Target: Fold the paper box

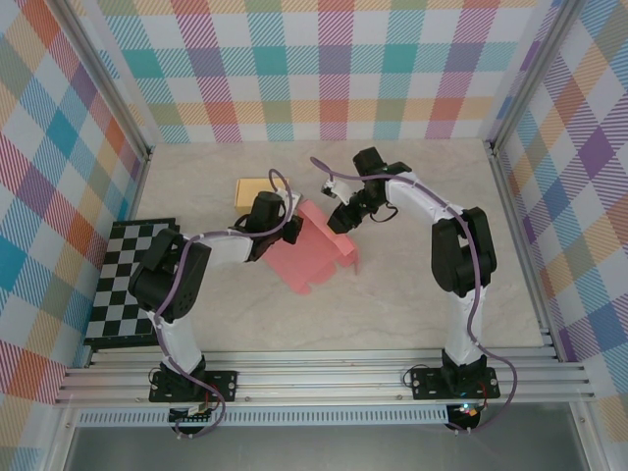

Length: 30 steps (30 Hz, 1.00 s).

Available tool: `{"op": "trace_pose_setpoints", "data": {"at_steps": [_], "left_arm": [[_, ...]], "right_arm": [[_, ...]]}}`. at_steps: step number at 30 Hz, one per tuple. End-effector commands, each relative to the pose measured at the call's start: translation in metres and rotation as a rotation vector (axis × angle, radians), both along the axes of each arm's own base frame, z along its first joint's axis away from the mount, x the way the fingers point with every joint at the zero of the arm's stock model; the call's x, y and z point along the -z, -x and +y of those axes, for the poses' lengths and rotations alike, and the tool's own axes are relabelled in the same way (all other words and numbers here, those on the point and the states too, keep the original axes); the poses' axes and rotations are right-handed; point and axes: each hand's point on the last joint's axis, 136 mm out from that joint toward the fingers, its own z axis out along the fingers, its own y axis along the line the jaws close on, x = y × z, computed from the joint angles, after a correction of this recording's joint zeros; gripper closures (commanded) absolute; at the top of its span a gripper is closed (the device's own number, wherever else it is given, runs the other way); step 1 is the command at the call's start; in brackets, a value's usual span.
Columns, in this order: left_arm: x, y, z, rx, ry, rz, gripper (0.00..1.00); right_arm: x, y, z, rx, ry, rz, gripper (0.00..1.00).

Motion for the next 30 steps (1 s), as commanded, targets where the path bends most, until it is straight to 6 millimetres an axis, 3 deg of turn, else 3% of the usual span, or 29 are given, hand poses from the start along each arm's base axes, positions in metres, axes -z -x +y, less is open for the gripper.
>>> {"op": "trace_pose_setpoints", "data": {"at_steps": [1, 5, 11, 17, 20, 25, 30], "left_arm": [[-0.005, 0.002, -0.021, 0.038, 0.039, -0.025, 0.82], [0.000, -0.002, -0.015, 0.015, 0.005, -0.033, 0.72], [-0.014, -0.005, -0.023, 0.038, 0.037, -0.046, 0.74], [-0.024, 0.018, -0.022, 0.033, 0.080, -0.042, 0.75], [-0.027, 0.033, -0.009, -0.006, 0.082, -0.026, 0.74], [-0.014, 0.051, 0.035, -0.134, 0.019, 0.031, 0.68], [-0.019, 0.059, 0.057, -0.167, 0.046, 0.001, 0.48]], "right_arm": [[0.000, -0.001, 0.005, -0.015, -0.033, 0.018, 0.63], [-0.002, 0.001, 0.001, -0.024, -0.039, 0.021, 0.63], [-0.002, 0.001, -0.002, -0.012, -0.048, 0.032, 0.63], [0.005, 0.001, -0.010, 0.012, -0.001, 0.012, 0.64], [0.010, 0.001, -0.019, 0.009, 0.043, -0.012, 0.64], [0.015, -0.001, -0.029, -0.003, 0.095, -0.046, 0.64], [0.016, 0.000, -0.028, -0.034, 0.094, -0.057, 0.64]]}}
